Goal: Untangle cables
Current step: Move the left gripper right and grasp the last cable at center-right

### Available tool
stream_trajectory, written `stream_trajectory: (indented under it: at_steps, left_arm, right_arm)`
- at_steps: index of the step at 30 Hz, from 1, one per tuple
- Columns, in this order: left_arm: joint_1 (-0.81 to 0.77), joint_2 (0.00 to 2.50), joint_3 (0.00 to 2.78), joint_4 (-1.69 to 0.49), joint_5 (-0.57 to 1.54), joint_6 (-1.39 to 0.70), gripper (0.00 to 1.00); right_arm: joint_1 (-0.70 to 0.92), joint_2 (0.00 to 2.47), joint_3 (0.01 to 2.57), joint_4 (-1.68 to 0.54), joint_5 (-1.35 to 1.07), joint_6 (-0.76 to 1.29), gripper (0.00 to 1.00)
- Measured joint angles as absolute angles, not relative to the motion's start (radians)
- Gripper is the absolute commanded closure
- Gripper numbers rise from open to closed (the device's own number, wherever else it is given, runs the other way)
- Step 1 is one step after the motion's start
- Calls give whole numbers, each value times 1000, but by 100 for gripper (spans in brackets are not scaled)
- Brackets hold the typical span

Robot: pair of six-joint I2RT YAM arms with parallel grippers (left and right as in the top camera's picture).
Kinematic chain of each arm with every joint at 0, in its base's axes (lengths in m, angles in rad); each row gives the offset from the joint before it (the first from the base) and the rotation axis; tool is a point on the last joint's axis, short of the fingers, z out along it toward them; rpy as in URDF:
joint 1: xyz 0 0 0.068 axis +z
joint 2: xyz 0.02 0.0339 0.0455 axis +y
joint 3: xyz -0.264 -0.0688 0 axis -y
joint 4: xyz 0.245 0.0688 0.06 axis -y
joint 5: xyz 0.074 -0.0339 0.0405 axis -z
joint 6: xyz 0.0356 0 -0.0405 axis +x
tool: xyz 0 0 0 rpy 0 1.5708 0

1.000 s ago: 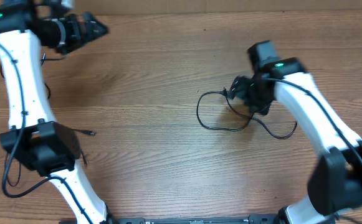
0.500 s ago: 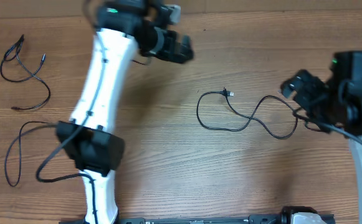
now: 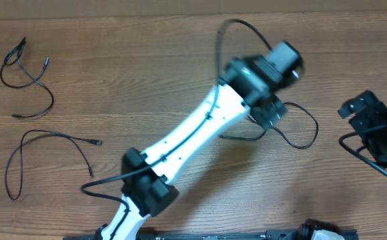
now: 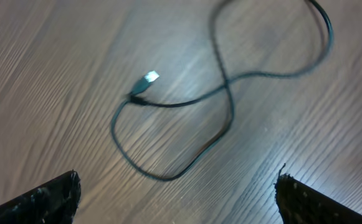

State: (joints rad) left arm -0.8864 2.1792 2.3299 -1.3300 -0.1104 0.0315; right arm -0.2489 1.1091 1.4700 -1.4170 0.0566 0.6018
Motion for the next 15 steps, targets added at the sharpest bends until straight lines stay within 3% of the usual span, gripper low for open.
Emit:
stream_trajectory:
  at_steps: [9, 15]
  left_arm:
    - [-934, 2359, 2329, -1268, -142, 169, 0]
    - [-934, 2432, 2326, -1211, -9, 266, 5]
  right_arm:
    - [-301, 1108, 1470, -1433, 70, 602, 0]
    - [-301, 1108, 1470, -1433, 72, 602, 0]
